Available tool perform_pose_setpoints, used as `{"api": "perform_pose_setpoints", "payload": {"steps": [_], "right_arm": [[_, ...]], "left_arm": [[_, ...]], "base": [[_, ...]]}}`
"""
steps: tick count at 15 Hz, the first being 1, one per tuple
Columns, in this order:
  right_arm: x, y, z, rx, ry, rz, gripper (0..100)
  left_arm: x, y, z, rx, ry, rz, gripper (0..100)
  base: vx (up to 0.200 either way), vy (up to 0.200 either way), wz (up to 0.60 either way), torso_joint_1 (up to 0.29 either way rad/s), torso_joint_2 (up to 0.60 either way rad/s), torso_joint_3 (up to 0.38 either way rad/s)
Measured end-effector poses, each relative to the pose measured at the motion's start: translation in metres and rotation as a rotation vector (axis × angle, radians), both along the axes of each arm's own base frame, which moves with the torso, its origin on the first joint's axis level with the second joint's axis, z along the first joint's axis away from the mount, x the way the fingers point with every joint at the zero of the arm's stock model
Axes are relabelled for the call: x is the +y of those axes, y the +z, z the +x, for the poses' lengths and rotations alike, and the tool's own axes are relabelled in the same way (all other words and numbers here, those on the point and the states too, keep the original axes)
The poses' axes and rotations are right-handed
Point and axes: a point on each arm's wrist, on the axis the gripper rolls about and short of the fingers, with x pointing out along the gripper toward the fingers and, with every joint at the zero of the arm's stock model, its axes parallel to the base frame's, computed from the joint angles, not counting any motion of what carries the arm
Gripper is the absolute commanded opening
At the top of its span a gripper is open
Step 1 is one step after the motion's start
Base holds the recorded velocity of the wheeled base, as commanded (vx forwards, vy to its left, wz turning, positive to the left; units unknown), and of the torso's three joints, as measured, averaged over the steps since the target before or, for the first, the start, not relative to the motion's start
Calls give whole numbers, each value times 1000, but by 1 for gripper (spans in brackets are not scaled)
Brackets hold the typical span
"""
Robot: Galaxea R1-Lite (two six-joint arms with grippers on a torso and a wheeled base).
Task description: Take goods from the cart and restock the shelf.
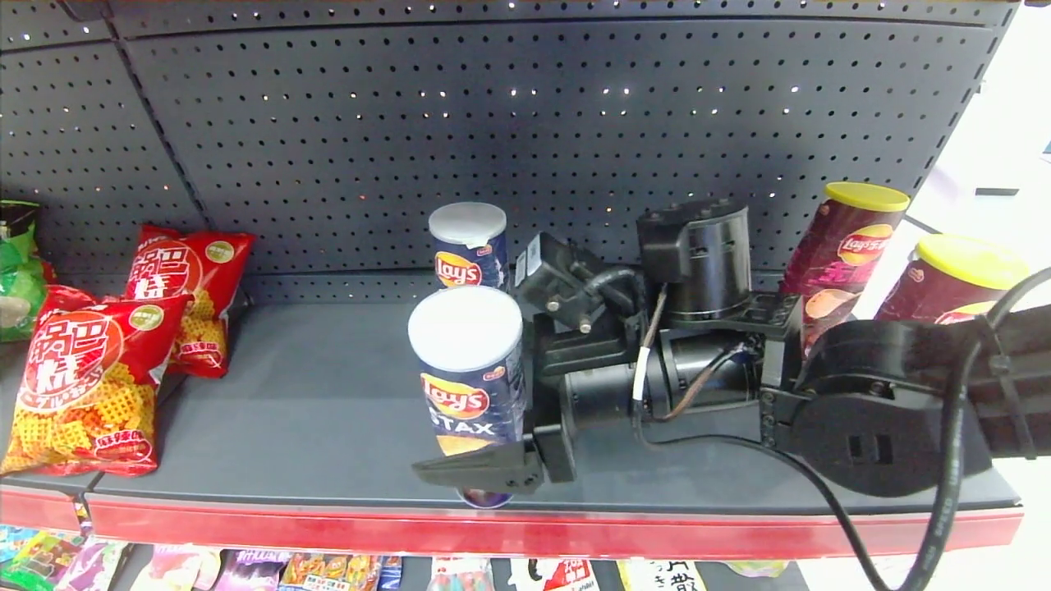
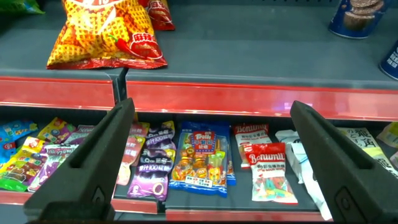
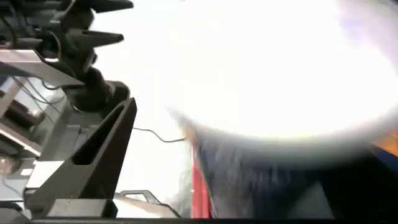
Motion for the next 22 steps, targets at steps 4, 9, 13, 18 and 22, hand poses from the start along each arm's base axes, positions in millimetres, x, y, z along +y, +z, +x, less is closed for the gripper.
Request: {"api": "perform_pose_setpoints", "payload": {"steps": [4, 9, 13, 18, 22], "right_arm": [[23, -5, -4, 35, 2, 28, 0], [28, -12, -1, 48, 5, 21, 0], [26, -8, 14, 62, -33, 43, 0], [29, -6, 29, 67, -62, 65, 0], [27, -8, 35, 67, -75, 65, 0]], "left_arm": [[0, 0, 0, 0, 0, 0, 100], [0, 0, 0, 0, 1, 0, 100], [0, 0, 0, 0, 1, 0, 100], [0, 0, 0, 0, 1, 0, 100], [0, 0, 0, 0, 1, 0, 100]], "base": [[0, 0, 0, 0, 0, 0], [0, 0, 0, 0, 0, 0], [0, 0, 0, 0, 0, 0], [0, 0, 0, 0, 0, 0], [0, 0, 0, 0, 0, 0]]}}
